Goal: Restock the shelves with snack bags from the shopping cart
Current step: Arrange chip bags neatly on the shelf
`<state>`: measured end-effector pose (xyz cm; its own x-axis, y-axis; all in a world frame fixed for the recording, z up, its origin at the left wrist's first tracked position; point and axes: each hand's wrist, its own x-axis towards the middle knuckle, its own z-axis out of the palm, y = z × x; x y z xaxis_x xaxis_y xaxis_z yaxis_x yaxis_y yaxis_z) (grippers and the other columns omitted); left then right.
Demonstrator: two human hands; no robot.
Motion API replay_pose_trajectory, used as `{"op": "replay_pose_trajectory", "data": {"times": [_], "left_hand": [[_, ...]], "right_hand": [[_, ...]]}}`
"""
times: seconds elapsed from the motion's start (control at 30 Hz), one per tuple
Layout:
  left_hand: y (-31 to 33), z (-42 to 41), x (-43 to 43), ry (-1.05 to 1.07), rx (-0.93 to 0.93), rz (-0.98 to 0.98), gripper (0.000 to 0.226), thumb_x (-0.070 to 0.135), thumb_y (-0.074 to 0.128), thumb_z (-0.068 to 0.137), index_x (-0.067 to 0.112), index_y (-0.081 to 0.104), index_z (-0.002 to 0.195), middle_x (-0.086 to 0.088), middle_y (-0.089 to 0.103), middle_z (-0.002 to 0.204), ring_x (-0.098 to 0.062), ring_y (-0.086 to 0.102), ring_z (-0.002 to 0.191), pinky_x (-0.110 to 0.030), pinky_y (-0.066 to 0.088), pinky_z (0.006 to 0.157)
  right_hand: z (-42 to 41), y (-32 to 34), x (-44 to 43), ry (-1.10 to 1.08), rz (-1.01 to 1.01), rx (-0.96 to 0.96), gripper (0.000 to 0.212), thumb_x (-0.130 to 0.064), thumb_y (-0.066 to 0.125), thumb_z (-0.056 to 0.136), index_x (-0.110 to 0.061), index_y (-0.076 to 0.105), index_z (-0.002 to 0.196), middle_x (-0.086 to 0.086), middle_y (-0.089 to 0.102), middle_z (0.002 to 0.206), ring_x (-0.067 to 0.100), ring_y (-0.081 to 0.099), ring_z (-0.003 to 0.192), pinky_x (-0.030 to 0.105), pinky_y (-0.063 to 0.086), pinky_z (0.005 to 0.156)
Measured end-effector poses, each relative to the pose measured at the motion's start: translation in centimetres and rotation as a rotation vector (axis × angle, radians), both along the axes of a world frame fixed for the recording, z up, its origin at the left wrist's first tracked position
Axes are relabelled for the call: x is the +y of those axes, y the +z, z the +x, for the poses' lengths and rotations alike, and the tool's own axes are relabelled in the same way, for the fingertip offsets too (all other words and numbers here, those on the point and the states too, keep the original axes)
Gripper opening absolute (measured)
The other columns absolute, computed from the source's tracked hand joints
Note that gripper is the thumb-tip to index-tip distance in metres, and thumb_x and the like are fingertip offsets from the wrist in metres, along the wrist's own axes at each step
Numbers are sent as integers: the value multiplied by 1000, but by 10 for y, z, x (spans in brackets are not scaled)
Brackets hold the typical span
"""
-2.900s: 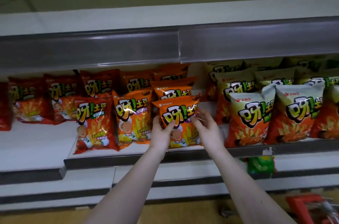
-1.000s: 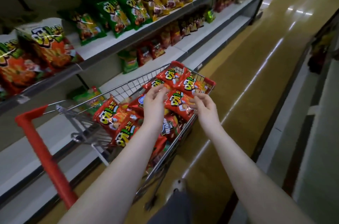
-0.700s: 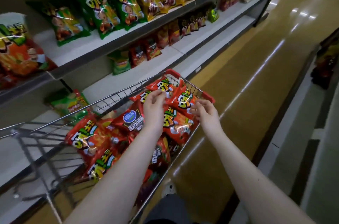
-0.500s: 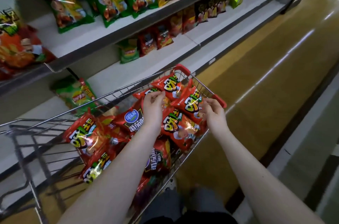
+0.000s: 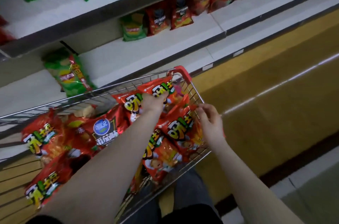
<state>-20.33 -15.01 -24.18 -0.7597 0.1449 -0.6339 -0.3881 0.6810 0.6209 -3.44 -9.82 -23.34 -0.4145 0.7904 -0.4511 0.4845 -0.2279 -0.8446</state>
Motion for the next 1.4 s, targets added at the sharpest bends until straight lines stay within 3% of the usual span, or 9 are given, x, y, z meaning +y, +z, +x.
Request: {"op": "replay_pose_trajectory", "data": {"times": [0.17,0.23,0.43,0.67,0.8,0.97,1.13,1.3,1.4], "left_hand": [[-13,-5,33,103,-61,-189,70,41,73,81,-7,47,126,-4,63,110,-27,63,92,-30,43,55],[-21,-8,35,162,-106,-199,73,42,75,78,-6,49,126,-11,67,108,-26,59,83,-33,46,66],[-26,-12,36,238,-221,-112,60,29,77,80,-9,56,120,-10,65,112,-28,57,112,-30,40,80],[-5,5,19,298,-165,-1,26,14,80,76,4,57,82,-14,66,105,-32,62,101,-35,47,81],[16,11,3,283,-68,83,43,13,78,78,2,53,111,-7,60,101,-20,57,83,-22,46,69],[41,10,-21,195,171,298,41,8,75,80,12,48,111,11,59,94,3,57,84,-12,46,70],[55,-4,-44,267,280,420,46,9,73,82,11,48,120,-2,65,110,-14,63,104,-30,52,89],[63,-6,-63,384,276,488,38,19,64,90,20,48,124,10,62,104,2,62,91,-17,51,77],[64,-1,-74,413,226,471,42,24,55,96,27,42,136,19,59,113,11,58,91,-12,50,73]], "right_hand": [[0,-11,21,47,-82,0,22,-30,49,97,-19,56,114,-12,61,103,5,58,98,26,50,83],[-1,-14,24,70,-98,5,24,-30,48,97,-18,55,117,-11,61,106,6,58,100,25,49,84],[-4,-19,30,120,-119,25,23,-29,47,97,-20,53,117,-15,58,107,-3,54,101,13,42,76],[-7,-12,37,96,-187,35,25,-35,46,97,-25,51,119,-13,58,103,6,59,95,26,51,77],[-7,-10,39,137,-213,45,35,-42,45,96,-24,48,126,-5,60,112,15,61,103,37,53,88],[-4,-12,36,216,-347,67,52,-50,52,88,-26,43,134,-8,58,116,15,56,109,35,47,91],[-12,-20,31,369,-260,28,44,-45,64,83,-36,47,123,-24,56,108,3,53,106,32,43,95],[-15,-41,32,565,-59,-143,65,-64,68,70,-25,58,121,2,54,129,23,50,122,45,42,104],[-18,-46,31,600,19,-222,51,-51,67,79,-16,63,117,9,46,135,27,38,131,36,33,107]]}}
